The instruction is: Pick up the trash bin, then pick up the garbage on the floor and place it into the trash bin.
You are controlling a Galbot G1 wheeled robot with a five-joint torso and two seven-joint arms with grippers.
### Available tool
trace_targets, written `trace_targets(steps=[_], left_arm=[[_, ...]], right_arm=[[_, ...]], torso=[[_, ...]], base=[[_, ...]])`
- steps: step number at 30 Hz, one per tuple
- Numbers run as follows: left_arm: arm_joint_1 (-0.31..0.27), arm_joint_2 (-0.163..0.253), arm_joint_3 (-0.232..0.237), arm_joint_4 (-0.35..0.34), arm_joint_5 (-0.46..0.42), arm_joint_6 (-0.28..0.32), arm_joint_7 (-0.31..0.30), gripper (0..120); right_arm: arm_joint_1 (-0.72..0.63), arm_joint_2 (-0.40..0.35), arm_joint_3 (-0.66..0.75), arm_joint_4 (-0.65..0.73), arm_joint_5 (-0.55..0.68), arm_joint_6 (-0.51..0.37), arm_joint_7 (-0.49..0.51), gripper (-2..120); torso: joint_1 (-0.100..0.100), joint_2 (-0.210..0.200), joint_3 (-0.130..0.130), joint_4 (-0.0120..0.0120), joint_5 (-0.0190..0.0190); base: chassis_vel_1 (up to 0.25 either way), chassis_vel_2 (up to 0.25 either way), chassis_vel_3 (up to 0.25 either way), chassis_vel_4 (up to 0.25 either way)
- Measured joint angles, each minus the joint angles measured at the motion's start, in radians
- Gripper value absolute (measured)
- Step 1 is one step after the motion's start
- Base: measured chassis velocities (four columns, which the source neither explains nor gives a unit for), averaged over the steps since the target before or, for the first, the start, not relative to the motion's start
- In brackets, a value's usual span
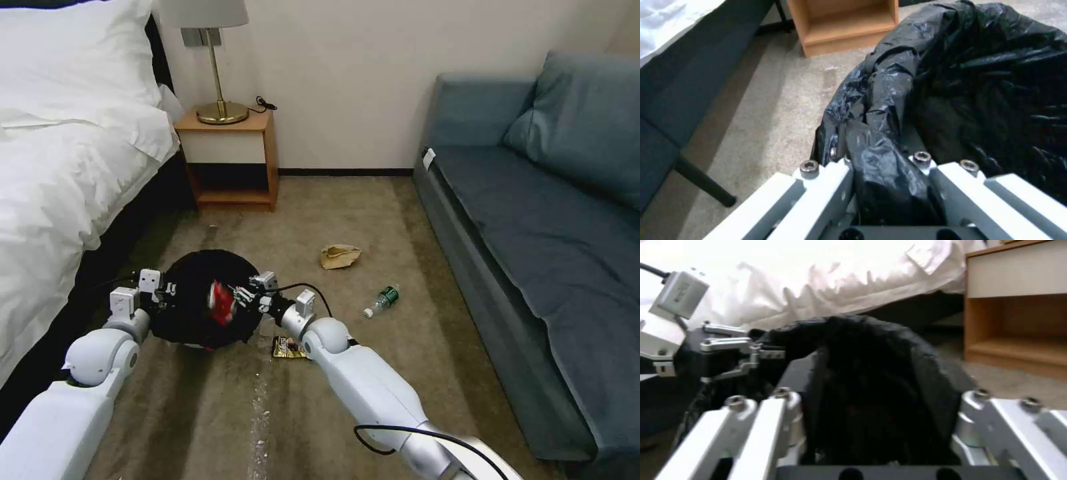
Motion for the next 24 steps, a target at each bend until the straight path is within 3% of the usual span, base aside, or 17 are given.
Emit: trace_targets(steps=[5,8,10,12,16,24], left_arm=[[0.007,0.006,-0.012,-0.003,0.003,-0.001,-0.003,4],[0.01,0.011,-0.018,-0.003,0.004,-0.001,-0.003,4],[0.018,0.025,-0.037,-0.003,0.009,-0.003,-0.003,4],[0.023,0.032,-0.045,-0.004,0.01,-0.004,-0.003,4],[0.035,0.045,-0.064,-0.014,0.009,-0.004,-0.001,4],[0.052,0.048,-0.081,-0.016,0.011,-0.019,0.003,4]], right_arm=[[-0.005,-0.065,0.046,-0.002,-0.005,-0.002,-0.008,77],[-0.005,-0.079,0.057,-0.018,-0.008,-0.002,-0.017,80],[-0.005,-0.101,0.092,-0.085,-0.036,0.005,-0.046,93],[-0.005,-0.103,0.108,-0.122,-0.062,0.013,-0.057,98],[-0.006,-0.101,0.138,-0.239,-0.173,0.025,-0.066,100],[-0.046,-0.086,0.157,-0.303,-0.282,0.009,-0.039,100]], torso=[[0.0,0.0,0.0,0.0,0.0001],[0.0,0.0,0.0,-0.0001,0.0001],[0.0,0.0,0.0,-0.0001,0.0002],[0.0,0.0,0.0,-0.0001,0.0001],[0.0,0.0,0.0,0.0002,0.0002],[0.0,0.0,0.0,0.0003,0.0002]], base=[[0.0,0.0,0.0,0.0],[0.0,0.0,0.0,0.0],[0.0,0.0,0.0,0.0],[0.0,0.0,0.0,0.0],[0.0,0.0,0.0,0.0],[0.0,0.0,0.0,0.0]])
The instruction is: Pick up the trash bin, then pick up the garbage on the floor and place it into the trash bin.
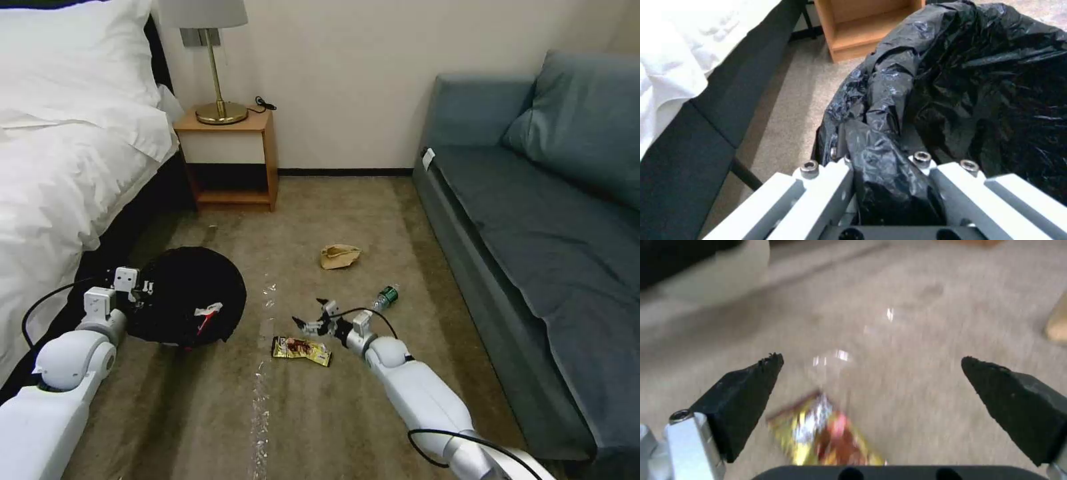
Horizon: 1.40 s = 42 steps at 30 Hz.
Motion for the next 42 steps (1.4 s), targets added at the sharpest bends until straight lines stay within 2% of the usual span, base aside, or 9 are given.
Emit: trace_targets(steps=[7,12,19,29,42], left_arm=[[0.006,0.002,-0.007,0.001,0.001,-0.008,0.005,4],[0.008,0.003,-0.008,0.003,0.001,-0.013,0.008,4],[0.008,-0.002,0.004,-0.008,0.001,-0.017,0.008,4],[0.006,-0.001,0.013,-0.01,0.0,-0.023,0.01,4],[-0.001,-0.003,0.03,-0.003,-0.001,-0.04,0.018,4]], right_arm=[[-0.041,0.012,0.018,-0.054,-0.079,0.002,0.004,100],[-0.043,0.031,0.028,-0.085,-0.09,0.02,-0.006,100],[-0.016,0.073,0.056,-0.17,-0.116,0.045,-0.032,100],[0.012,0.093,0.083,-0.239,-0.155,0.053,-0.033,100],[0.061,0.14,0.125,-0.342,-0.207,-0.003,0.026,100]], torso=[[0.0,0.0,0.0,-0.0003,-0.0002],[0.0,0.0,0.0,-0.0002,-0.0003],[0.0,0.0,0.0,-0.0001,-0.0002],[0.0,0.0,0.0,-0.0001,-0.0002],[0.0,0.0,0.0,-0.0001,-0.0002]], base=[[0.0,0.0,0.0,0.0],[0.0,0.0,0.0,0.0],[0.0,0.0,0.0,0.0],[0.0,0.0,0.0,0.0],[0.0,0.0,0.0,0.0]])
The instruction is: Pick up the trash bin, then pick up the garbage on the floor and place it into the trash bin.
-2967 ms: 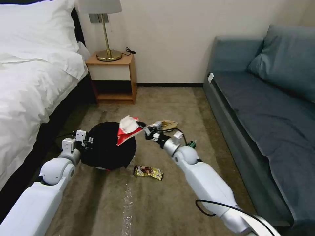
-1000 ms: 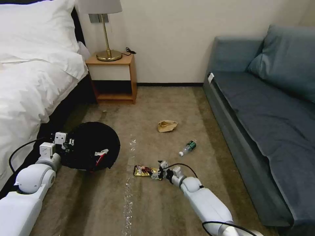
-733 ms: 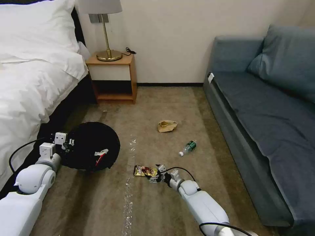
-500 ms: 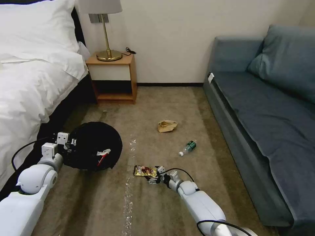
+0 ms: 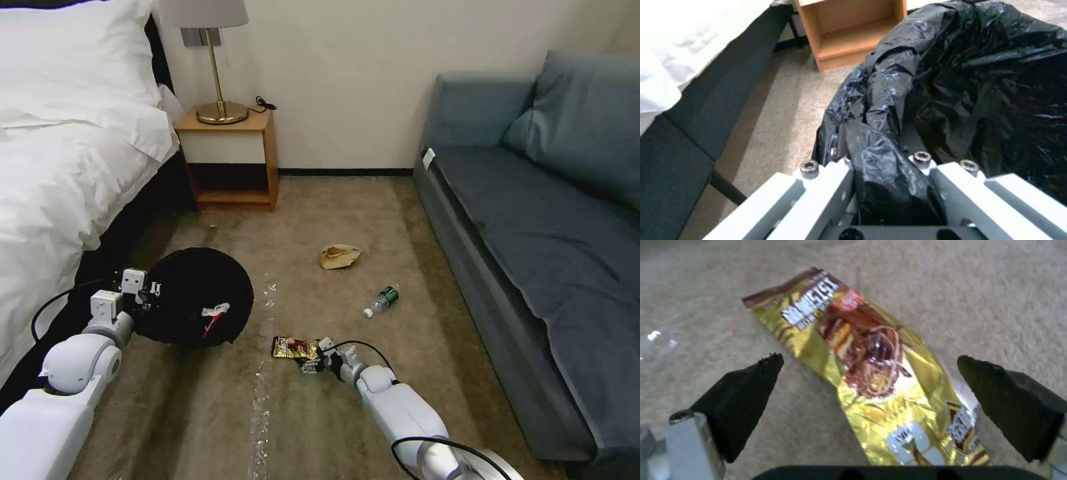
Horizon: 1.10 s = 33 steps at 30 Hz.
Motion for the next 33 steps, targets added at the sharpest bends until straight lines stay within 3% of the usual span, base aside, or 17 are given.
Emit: trace_targets(steps=[14,28,31,33], left_arm=[[-0.013,0.0,0.017,0.012,-0.006,-0.011,0.004,4],[0.007,-0.004,0.008,-0.005,-0.006,-0.019,0.003,4],[0.01,-0.003,0.005,-0.007,-0.006,-0.02,0.003,4],[0.017,-0.001,-0.002,-0.009,-0.006,-0.021,0.003,4]], right_arm=[[0.004,0.002,0.055,-0.039,-0.062,-0.032,-0.038,96],[0.0,0.013,0.079,-0.046,-0.061,-0.031,-0.068,44],[0.0,0.013,0.081,-0.046,-0.061,-0.031,-0.07,40],[-0.003,0.014,0.084,-0.045,-0.059,-0.031,-0.076,27]], torso=[[0.0,0.0,0.0,-0.0001,0.0],[0.0,0.0,0.0,-0.0002,0.0001],[0.0,0.0,0.0,-0.0001,0.0001],[0.0,0.0,0.0,0.0001,0.0003]], base=[[0.0,0.0,0.0,0.0],[0.0,0.0,0.0,0.0],[0.0,0.0,0.0,0.0],[0.0,0.0,0.0,0.0]])
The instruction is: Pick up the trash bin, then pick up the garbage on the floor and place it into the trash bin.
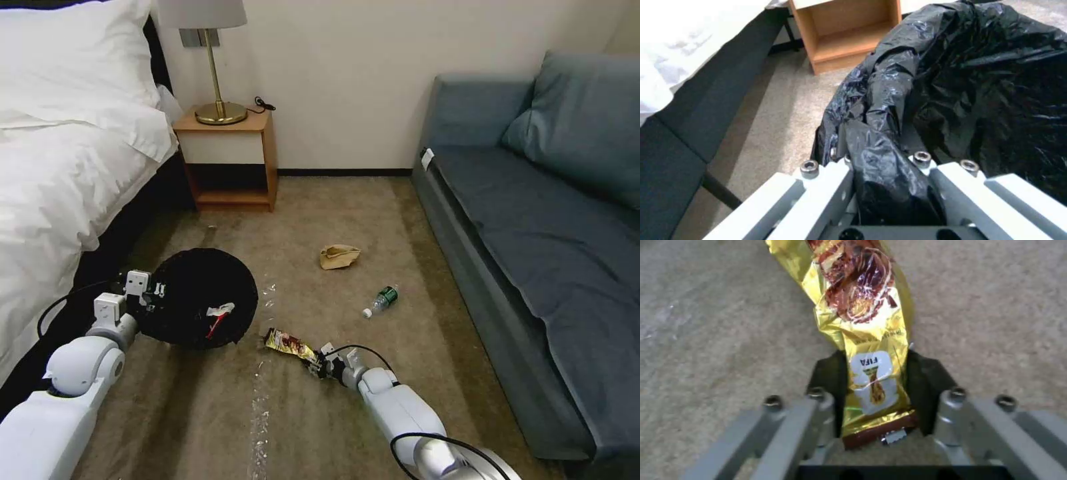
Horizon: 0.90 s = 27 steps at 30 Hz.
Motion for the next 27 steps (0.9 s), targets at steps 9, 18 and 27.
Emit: trace_targets(steps=[9,18,27], left_arm=[[0.009,-0.001,-0.002,-0.011,0.0,0.0,-0.002,4],[-0.002,0.006,0.009,-0.013,-0.003,-0.001,-0.005,4],[-0.024,0.02,0.029,0.014,-0.012,-0.004,-0.007,4]], right_arm=[[-0.012,-0.003,0.008,0.013,0.004,0.001,-0.009,0],[-0.042,-0.037,0.018,0.12,0.033,0.026,-0.018,0],[-0.046,-0.085,0.046,0.341,0.079,0.124,-0.04,0]], torso=[[0.0,0.0,0.0,0.0001,0.0],[0.0,0.0,0.0,0.0,-0.0002],[0.0,0.0,0.0,0.0,-0.0003]], base=[[0.0,0.0,0.0,0.0],[0.0,0.0,0.0,0.0],[0.0,0.0,0.0,0.0]])
